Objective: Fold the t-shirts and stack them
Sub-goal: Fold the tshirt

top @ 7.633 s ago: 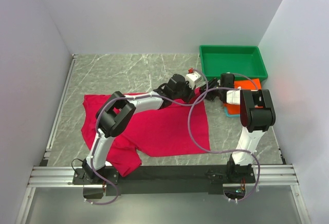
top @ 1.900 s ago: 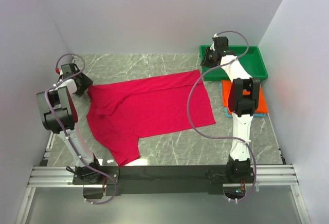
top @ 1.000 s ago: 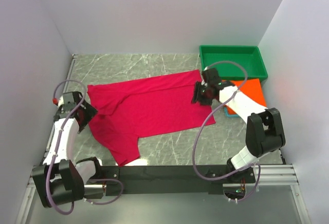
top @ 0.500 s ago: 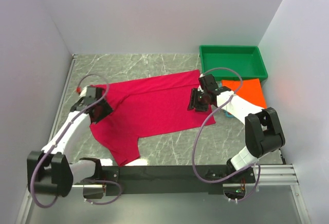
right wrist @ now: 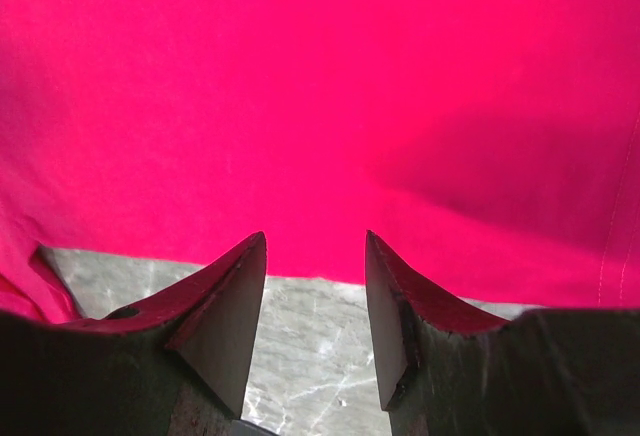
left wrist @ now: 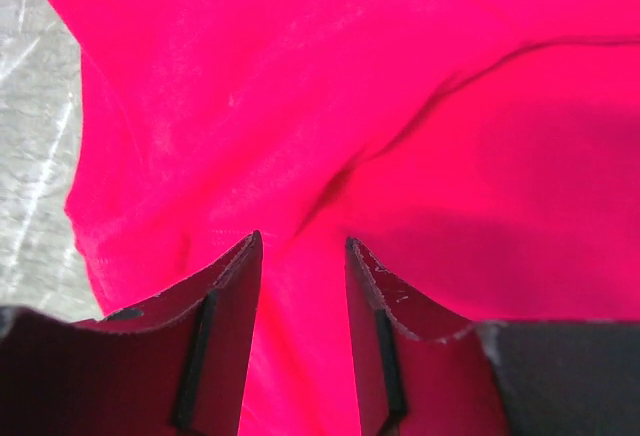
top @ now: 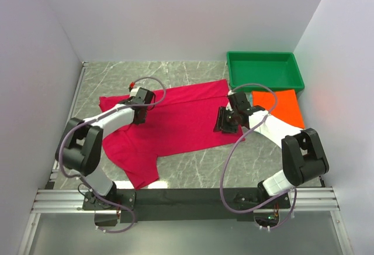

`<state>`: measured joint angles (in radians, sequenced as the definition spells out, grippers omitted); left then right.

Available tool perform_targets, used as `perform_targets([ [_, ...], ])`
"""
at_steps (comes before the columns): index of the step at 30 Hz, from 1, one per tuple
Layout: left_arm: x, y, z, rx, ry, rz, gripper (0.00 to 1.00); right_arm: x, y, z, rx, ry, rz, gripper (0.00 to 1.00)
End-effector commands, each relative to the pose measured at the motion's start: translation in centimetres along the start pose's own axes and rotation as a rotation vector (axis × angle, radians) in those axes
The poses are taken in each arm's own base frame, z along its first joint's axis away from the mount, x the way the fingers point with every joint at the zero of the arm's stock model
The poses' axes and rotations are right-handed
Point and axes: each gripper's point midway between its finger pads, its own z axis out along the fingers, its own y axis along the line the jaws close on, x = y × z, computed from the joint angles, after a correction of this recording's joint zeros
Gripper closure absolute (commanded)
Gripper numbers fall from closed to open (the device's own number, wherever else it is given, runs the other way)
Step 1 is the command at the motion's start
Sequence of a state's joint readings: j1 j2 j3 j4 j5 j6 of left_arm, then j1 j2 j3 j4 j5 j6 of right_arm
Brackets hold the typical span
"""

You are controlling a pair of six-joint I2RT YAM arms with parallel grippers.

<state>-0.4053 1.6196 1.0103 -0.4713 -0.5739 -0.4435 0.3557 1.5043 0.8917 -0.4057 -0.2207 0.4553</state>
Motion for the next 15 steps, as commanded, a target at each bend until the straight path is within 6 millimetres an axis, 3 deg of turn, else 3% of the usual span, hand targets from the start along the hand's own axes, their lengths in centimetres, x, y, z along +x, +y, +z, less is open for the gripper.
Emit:
perform_targets([
  [1,-2.4,0.4,0.4,-0.047,-0.071,0.065,0.56,-0.4,0.8,-0.7,-0.04,-0.045,-0.016,0.48],
  [15,-0.2,0.6,3.3,-0.131,-0.023,0.155,0.64,0.4,0.7,-0.5,-0.053,-0.036,-0.011,0.48],
])
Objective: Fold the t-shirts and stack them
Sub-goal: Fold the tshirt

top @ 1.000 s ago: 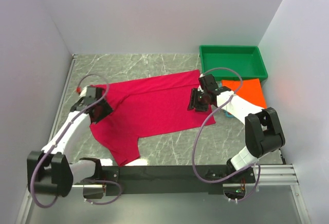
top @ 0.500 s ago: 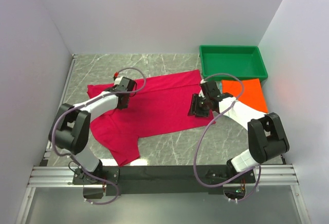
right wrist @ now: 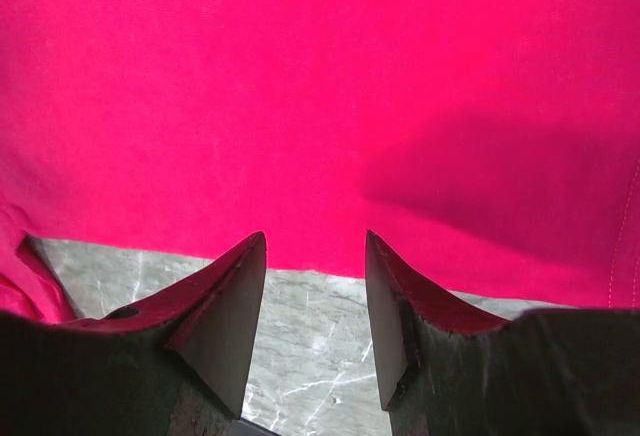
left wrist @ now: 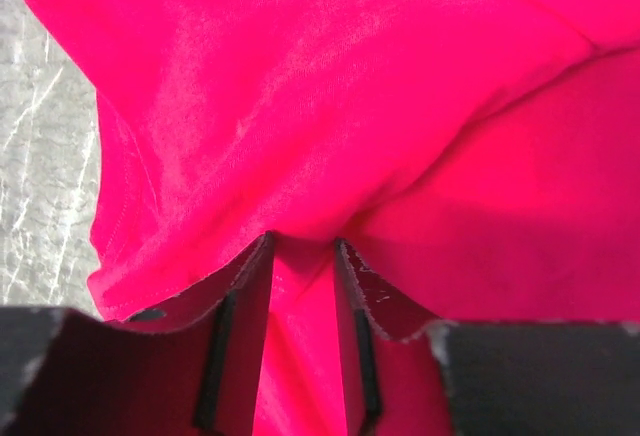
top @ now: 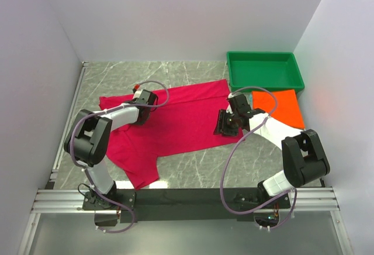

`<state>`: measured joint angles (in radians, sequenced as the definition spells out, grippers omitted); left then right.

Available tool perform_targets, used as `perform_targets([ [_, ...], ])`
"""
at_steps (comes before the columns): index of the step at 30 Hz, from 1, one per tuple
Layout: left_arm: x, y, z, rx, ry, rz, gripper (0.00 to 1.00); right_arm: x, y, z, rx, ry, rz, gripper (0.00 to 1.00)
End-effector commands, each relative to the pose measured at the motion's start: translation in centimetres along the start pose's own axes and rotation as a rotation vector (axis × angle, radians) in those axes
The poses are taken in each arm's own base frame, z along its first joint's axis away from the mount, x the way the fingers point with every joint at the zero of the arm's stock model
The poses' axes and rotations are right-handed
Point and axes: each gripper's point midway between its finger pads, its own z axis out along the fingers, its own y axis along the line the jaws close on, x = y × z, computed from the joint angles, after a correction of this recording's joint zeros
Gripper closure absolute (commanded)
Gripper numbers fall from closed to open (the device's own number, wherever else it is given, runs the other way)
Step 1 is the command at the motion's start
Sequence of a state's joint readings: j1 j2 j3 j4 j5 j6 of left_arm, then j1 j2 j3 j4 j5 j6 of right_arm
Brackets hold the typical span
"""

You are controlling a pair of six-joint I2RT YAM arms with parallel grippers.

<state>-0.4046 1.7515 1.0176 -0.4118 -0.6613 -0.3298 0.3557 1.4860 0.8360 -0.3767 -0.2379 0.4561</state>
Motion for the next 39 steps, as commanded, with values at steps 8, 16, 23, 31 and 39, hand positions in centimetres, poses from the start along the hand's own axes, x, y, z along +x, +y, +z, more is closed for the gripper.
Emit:
perform_targets([
  [8,-1.0,0.5,0.8,-0.062,-0.034,0.043,0.8,-0.5,0.9,-0.3,-0.04,-0.039,-0.009,0.48],
  [16,-4.1,1.5,-0.8,-0.02,-0.098,0.075,0.99,-0.6,0.8,-0.5,-0.035,-0.04,-0.018,0.48],
  [23,-7.1,2.1,-0.3,0.079,-0.095,0.086,0.93,-0.3,0.7,-0.5,-0.031,-0.032,-0.031,0.48],
  [31,-8.9,2.3,1.2,0.204,-0.089,0.06,0.84,0.2,0.3,-0.5,-0.023,-0.018,-0.038,0.49],
  [39,-11.3,5.6,4.2,0.225,-0.07,-0.218,0.7,0.4,0.1,-0.4,-0.02,-0.016,-0.039,0.49],
])
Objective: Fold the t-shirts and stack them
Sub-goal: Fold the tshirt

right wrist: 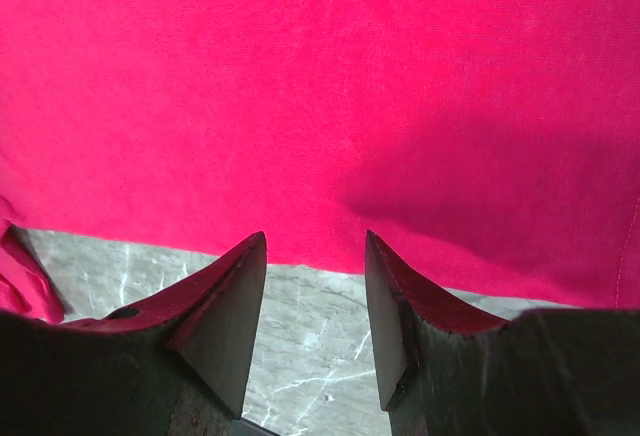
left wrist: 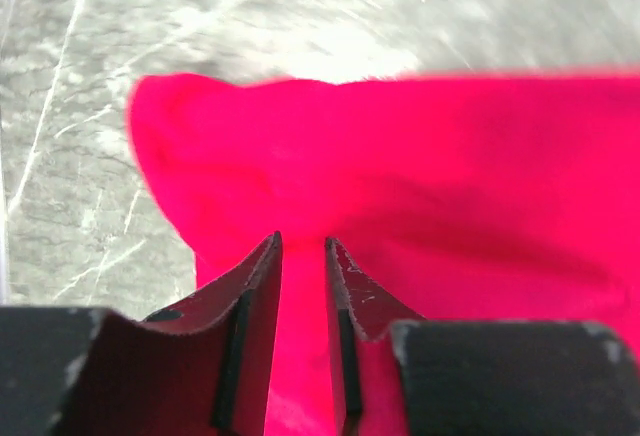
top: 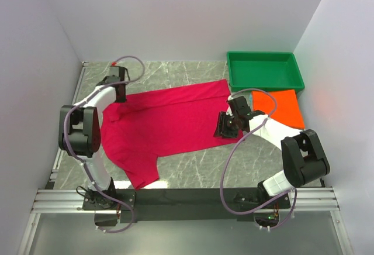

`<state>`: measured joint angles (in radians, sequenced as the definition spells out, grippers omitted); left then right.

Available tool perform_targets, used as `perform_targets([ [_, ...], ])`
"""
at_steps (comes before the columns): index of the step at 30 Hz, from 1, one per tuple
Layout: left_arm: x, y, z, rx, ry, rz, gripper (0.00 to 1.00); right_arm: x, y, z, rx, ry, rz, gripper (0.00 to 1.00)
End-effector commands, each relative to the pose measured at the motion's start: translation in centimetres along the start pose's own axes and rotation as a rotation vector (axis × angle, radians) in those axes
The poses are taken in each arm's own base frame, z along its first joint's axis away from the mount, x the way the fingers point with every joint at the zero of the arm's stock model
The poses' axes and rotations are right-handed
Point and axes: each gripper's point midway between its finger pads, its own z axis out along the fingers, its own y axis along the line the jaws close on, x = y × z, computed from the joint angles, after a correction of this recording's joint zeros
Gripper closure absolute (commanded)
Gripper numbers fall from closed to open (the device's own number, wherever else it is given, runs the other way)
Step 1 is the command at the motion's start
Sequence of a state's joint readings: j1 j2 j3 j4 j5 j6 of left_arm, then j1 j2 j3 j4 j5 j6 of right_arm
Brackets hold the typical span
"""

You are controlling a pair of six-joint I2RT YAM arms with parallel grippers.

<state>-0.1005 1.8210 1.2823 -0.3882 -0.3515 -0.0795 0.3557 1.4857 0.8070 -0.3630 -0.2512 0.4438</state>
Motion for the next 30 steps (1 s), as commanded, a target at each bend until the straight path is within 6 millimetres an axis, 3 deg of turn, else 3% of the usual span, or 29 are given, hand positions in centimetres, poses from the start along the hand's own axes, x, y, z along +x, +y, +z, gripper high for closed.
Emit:
perform_targets([
  [1,-2.6,0.1,0.1,0.066,-0.043,-0.2,0.7,-0.6,0.5,-0.7,-0.017,-0.037,-0.029,0.49],
  [4,-2.5,-0.4,-0.5,0.115,-0.037,-0.343,0.65,-0.7,0.8,-0.9,-0.028,-0.043,-0.032,0.49],
  [6,-1.6,-0.4,-0.9,0.134,-0.02,-0.429,0.51,-0.8,0.9,-1.0,-0.03,-0.047,-0.036,0.49],
  [7,-2.2,-0.3,-2.1,0.153,-0.04,-0.516,0.46,-0.7,0.9,-1.2,-0.033,-0.051,-0.037,0.49],
  [9,-0.9,-0.6,-3.3,0.176,-0.034,-0.581,0.26,-0.9,1.0,-1.4,-0.037,-0.06,-0.041,0.49],
  [10,-2.4,-0.7,-5.5,0.224,-0.099,-0.652,0.2,-0.8,1.0,-1.5,-0.039,-0.063,-0.042,0.49],
  [11,-0.5,-1.0,-5.7,0.224,-0.074,-0.677,0.13,-0.9,1.0,-1.6,-0.043,-0.071,-0.045,0.49],
  [13,-0.8,-1.1,-8.2,0.253,-0.135,-0.762,0.12,-1.0,1.2,-1.7,-0.052,-0.08,-0.05,0.49],
  [14,0.8,-1.4,-8.1,0.246,-0.132,-0.786,0.11,-1.0,1.3,-1.8,-0.058,-0.084,-0.051,0.49],
  [15,0.5,-1.9,-9.5,0.285,-0.169,-0.825,0.1,-1.0,1.4,-1.8,-0.065,-0.083,-0.054,0.49],
  [16,2.4,-2.5,-9.2,0.284,-0.149,-0.835,0.09,-1.0,1.5,-1.8,-0.07,-0.085,-0.052,0.49],
  [19,2.6,-4.0,-10.0,0.317,-0.211,-0.871,0.09,-1.0,1.7,-1.9,-0.081,-0.088,-0.054,0.49],
  [20,4.0,-4.3,-9.4,0.3,-0.194,-0.876,0.09,-1.1,1.8,-1.9,-0.084,-0.092,-0.054,0.49],
  [22,4.0,-4.5,-8.7,0.298,-0.228,-0.913,0.11,-1.0,1.9,-2.0,-0.091,-0.091,-0.056,0.49],
  [23,5.2,-4.6,-7.9,0.281,-0.212,-0.922,0.12,-1.0,1.9,-2.0,-0.094,-0.091,-0.056,0.49],
  [30,4.6,-2.9,-5.3,0.186,-0.339,-0.901,0.14,-0.8,1.9,-2.3,-0.102,-0.104,-0.069,0.49],
])
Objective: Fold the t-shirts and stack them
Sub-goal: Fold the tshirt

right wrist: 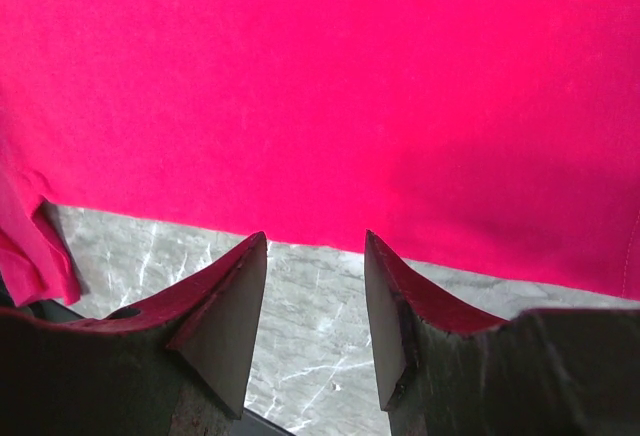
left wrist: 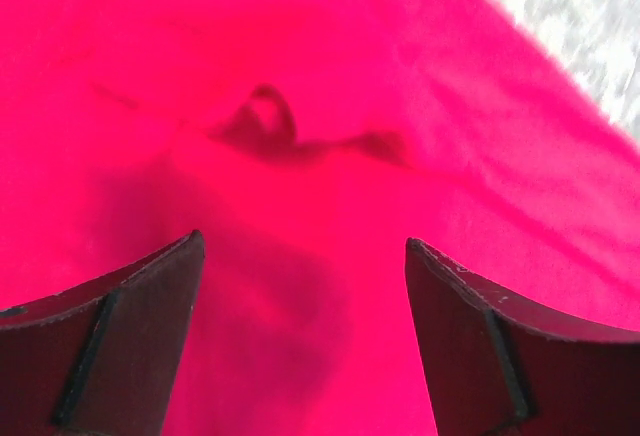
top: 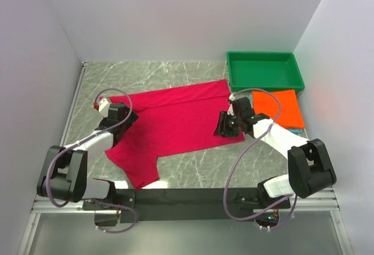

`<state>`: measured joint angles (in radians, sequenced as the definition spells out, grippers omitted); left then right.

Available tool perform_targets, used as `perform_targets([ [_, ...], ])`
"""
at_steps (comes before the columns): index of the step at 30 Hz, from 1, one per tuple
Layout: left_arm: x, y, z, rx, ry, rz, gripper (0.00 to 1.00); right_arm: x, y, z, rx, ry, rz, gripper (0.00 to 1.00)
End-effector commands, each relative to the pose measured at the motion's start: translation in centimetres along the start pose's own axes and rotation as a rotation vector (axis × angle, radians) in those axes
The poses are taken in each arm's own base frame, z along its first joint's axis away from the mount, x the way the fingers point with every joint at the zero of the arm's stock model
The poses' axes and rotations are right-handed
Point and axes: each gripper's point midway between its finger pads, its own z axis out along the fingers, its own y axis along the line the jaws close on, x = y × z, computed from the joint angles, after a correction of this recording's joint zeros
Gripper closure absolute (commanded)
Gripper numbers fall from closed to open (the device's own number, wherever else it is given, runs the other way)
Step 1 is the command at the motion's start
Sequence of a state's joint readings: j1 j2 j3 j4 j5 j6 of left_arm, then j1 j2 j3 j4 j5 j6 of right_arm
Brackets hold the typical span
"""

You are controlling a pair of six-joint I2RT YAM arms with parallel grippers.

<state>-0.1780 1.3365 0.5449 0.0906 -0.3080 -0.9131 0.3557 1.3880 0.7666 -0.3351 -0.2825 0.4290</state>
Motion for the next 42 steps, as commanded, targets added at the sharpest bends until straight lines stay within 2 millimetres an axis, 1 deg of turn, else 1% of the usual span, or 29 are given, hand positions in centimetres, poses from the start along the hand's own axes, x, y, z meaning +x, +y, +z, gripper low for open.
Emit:
perform_targets([
  [1,-3.9,-2.6,1.1,0.077,-0.17,-0.037,0.14,-0.6,0.8,-0.6,-0.038,-0.044,-0.032,0.49],
  [3,-3.7,-2.4,2.1,0.063,-0.159,-0.013,0.14,-0.4,0.8,-0.5,-0.039,-0.041,-0.035,0.49],
  [5,-4.0,-2.9,2.5,0.073,-0.164,-0.009,0.15,-0.4,0.7,-0.5,-0.038,-0.041,-0.035,0.49],
  [6,-3.8,-2.7,3.0,0.067,-0.159,-0.001,0.16,-0.4,0.7,-0.5,-0.037,-0.039,-0.034,0.49],
  [8,-4.1,-3.1,3.5,0.073,-0.161,-0.003,0.17,-0.4,0.7,-0.5,-0.038,-0.041,-0.036,0.49],
  [9,-4.0,-2.8,3.9,0.066,-0.152,-0.001,0.17,-0.4,0.6,-0.5,-0.037,-0.04,-0.036,0.49],
  [10,-4.3,-2.9,4.1,0.071,-0.156,-0.001,0.18,-0.4,0.6,-0.5,-0.037,-0.04,-0.036,0.49],
  [13,-4.7,-3.1,4.5,0.081,-0.165,-0.004,0.19,-0.2,0.5,-0.4,-0.033,-0.032,-0.037,0.49],
  [17,-5.5,-3.8,4.8,0.105,-0.174,-0.001,0.2,0.0,0.4,-0.2,-0.032,-0.029,-0.037,0.49],
  [23,-5.6,-4.8,5.5,0.128,-0.165,0.005,0.2,0.0,0.4,-0.2,-0.033,-0.023,-0.038,0.49],
  [27,-5.7,-5.3,6.0,0.13,-0.154,0.011,0.23,0.1,0.3,-0.2,-0.028,-0.018,-0.036,0.49],
  [29,-5.7,-5.2,6.2,0.12,-0.155,0.021,0.23,0.2,0.3,-0.1,-0.03,-0.017,-0.037,0.49],
  [31,-5.8,-5.0,6.5,0.111,-0.156,0.024,0.21,0.2,0.3,-0.1,-0.029,-0.015,-0.038,0.49],
  [33,-5.7,-5.0,6.9,0.105,-0.146,0.028,0.2,0.2,0.3,-0.1,-0.028,-0.013,-0.036,0.49],
  [34,-5.7,-5.0,7.0,0.104,-0.14,0.027,0.23,0.2,0.3,0.0,-0.029,-0.012,-0.038,0.49],
  [35,-5.1,-4.6,7.2,0.088,-0.117,0.028,0.24,0.2,0.3,0.0,-0.03,-0.01,-0.037,0.5],
  [36,-5.2,-4.8,7.2,0.089,-0.113,0.024,0.26,0.2,0.3,0.0,-0.03,-0.01,-0.037,0.5],
  [37,-5.1,-4.8,7.3,0.087,-0.105,0.023,0.3,0.3,0.3,0.0,-0.03,-0.008,-0.037,0.5],
  [42,-4.5,-4.4,6.8,0.078,-0.076,0.019,0.39,0.2,0.3,0.0,-0.03,-0.009,-0.037,0.5],
])
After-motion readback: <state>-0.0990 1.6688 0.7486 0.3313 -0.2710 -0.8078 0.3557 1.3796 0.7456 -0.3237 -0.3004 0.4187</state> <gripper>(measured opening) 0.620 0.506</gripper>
